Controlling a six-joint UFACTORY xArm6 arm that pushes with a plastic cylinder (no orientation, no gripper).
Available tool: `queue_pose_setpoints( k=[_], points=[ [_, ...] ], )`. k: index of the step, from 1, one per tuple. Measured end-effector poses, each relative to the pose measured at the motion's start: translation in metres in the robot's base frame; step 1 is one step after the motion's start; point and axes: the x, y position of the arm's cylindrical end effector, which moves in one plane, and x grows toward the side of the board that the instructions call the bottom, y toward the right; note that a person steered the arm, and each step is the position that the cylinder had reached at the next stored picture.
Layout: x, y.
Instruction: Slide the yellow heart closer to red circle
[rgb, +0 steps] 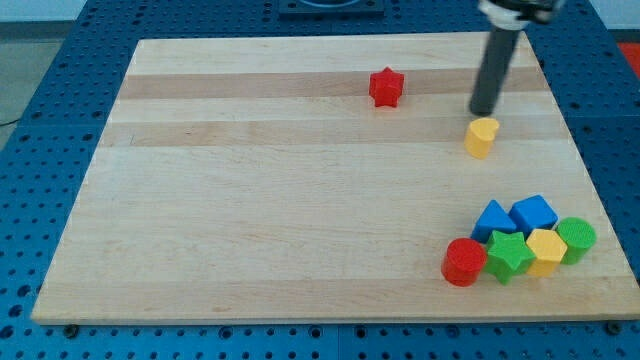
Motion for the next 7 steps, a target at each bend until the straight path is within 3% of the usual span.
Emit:
queue_pose_setpoints(
  k=[3,6,7],
  points=[
    [0.047,-0.047],
    [0.125,-0.078],
    [0.113,-0.095]
  ],
)
